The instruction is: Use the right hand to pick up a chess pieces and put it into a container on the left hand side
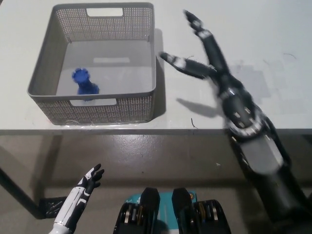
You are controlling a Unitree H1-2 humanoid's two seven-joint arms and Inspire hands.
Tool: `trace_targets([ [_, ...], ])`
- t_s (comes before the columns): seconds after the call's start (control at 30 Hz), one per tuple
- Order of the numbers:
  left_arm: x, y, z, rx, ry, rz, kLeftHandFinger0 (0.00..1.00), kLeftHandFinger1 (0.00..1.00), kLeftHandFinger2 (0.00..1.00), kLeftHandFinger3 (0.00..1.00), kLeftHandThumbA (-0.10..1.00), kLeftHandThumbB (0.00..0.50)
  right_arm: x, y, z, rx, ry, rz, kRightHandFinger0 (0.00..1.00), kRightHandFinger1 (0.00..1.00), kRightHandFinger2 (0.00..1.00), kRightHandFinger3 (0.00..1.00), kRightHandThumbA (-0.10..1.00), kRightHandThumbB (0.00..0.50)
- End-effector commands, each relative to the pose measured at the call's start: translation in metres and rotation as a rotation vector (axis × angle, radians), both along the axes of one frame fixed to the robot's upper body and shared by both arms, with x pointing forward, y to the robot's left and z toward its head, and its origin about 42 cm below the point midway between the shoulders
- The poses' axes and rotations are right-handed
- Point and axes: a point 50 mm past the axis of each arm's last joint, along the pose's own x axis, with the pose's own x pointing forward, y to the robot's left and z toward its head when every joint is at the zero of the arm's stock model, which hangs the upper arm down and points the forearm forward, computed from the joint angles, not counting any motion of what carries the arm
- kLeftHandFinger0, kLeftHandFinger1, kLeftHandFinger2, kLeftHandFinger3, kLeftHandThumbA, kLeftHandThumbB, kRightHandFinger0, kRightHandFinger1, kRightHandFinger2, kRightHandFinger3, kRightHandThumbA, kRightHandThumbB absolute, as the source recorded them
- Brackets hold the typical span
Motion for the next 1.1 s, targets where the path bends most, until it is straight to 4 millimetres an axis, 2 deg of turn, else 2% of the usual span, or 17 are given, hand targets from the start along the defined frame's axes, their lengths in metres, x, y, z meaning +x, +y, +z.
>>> trace_targets([
  [0.0, 0.011, 0.008, 0.013, 0.03, -0.036, -0.024, 1.0, 1.0, 1.0, 1.0, 1.0, 0.374, -0.143, -0.091, 0.087, 0.224, -0.444, 0.041, 1.0, 1.0, 1.0, 1.0, 0.98, 0.294],
  [0.07, 0.012, 0.008, 0.011, 0.027, -0.034, -0.022, 1.0, 1.0, 1.0, 1.0, 1.0, 0.372, -0.156, -0.094, 0.066, 0.229, -0.417, 0.035, 1.0, 1.0, 1.0, 1.0, 1.0, 0.262],
  [0.1, 0.012, 0.007, 0.01, 0.023, -0.037, -0.02, 1.0, 1.0, 1.0, 1.0, 1.0, 0.364, -0.162, -0.095, 0.045, 0.224, -0.386, 0.027, 1.0, 1.0, 1.0, 1.0, 1.0, 0.25],
  [0.17, 0.009, 0.007, 0.007, 0.013, -0.032, -0.014, 1.0, 1.0, 1.0, 1.0, 1.0, 0.356, -0.166, -0.095, 0.012, 0.221, -0.317, 0.014, 1.0, 1.0, 1.0, 1.0, 1.0, 0.244],
  [0.23, 0.006, 0.008, 0.004, 0.008, -0.027, -0.012, 1.0, 1.0, 1.0, 1.0, 1.0, 0.357, -0.17, -0.097, -0.013, 0.213, -0.249, -0.016, 1.0, 1.0, 1.0, 1.0, 1.0, 0.274],
  [0.3, 0.007, 0.008, 0.004, 0.005, -0.028, -0.009, 1.0, 1.0, 1.0, 1.0, 1.0, 0.351, -0.176, -0.097, -0.041, 0.2, -0.178, -0.043, 1.0, 1.0, 1.0, 1.0, 1.0, 0.262],
  [0.33, 0.006, 0.008, 0.004, 0.004, -0.027, -0.008, 1.0, 1.0, 1.0, 1.0, 1.0, 0.352, -0.178, -0.096, -0.048, 0.2, -0.167, -0.045, 1.0, 1.0, 1.0, 1.0, 1.0, 0.243],
  [0.37, 0.007, 0.009, 0.004, 0.005, -0.03, -0.006, 1.0, 1.0, 1.0, 1.0, 1.0, 0.343, -0.181, -0.095, -0.066, 0.183, -0.128, -0.042, 1.0, 1.0, 1.0, 1.0, 1.0, 0.224],
  [0.47, 0.007, 0.01, 0.003, 0.001, -0.025, -0.002, 1.0, 1.0, 1.0, 1.0, 1.0, 0.342, -0.189, -0.091, -0.098, 0.218, -0.009, -0.037, 1.0, 1.0, 1.0, 1.0, 1.0, 0.299],
  [0.5, 0.007, 0.01, 0.003, -0.001, -0.024, 0.001, 1.0, 1.0, 1.0, 1.0, 1.0, 0.343, -0.189, -0.091, -0.101, 0.223, -0.002, -0.032, 1.0, 1.0, 1.0, 1.0, 1.0, 0.3],
  [0.6, 0.004, 0.01, 0.001, 0.002, -0.027, 0.007, 1.0, 1.0, 1.0, 1.0, 1.0, 0.33, -0.2, -0.087, -0.128, 0.239, 0.061, -0.024, 1.0, 1.0, 1.0, 1.0, 1.0, 0.201],
  [0.63, 0.003, 0.01, 0.0, 0.002, -0.028, 0.011, 1.0, 1.0, 1.0, 1.0, 1.0, 0.323, -0.203, -0.087, -0.135, 0.241, 0.08, -0.02, 1.0, 1.0, 1.0, 1.0, 1.0, 0.188],
  [0.67, 0.002, 0.01, 0.0, 0.001, -0.027, 0.012, 1.0, 1.0, 1.0, 1.0, 1.0, 0.318, -0.205, -0.087, -0.14, 0.247, 0.093, -0.018, 1.0, 1.0, 1.0, 1.0, 1.0, 0.203],
  [0.8, 0.002, 0.01, -0.002, -0.004, -0.027, 0.011, 1.0, 1.0, 1.0, 1.0, 1.0, 0.324, -0.209, -0.088, -0.154, 0.264, 0.152, -0.03, 1.0, 1.0, 1.0, 1.0, 1.0, 0.197],
  [0.83, 0.003, 0.01, -0.002, 0.002, -0.029, 0.01, 1.0, 1.0, 1.0, 1.0, 1.0, 0.315, -0.208, -0.087, -0.158, 0.293, 0.169, -0.015, 1.0, 1.0, 1.0, 1.0, 1.0, 0.171],
  [0.93, 0.003, 0.011, -0.002, 0.002, -0.03, 0.014, 1.0, 1.0, 1.0, 1.0, 1.0, 0.316, -0.206, -0.085, -0.162, 0.296, 0.2, -0.012, 1.0, 1.0, 1.0, 1.0, 1.0, 0.146],
  [1.07, 0.001, 0.012, -0.003, 0.001, -0.034, 0.02, 1.0, 1.0, 1.0, 1.0, 1.0, 0.292, -0.201, -0.083, -0.165, 0.314, 0.232, 0.005, 1.0, 1.0, 1.0, 1.0, 1.0, 0.162],
])
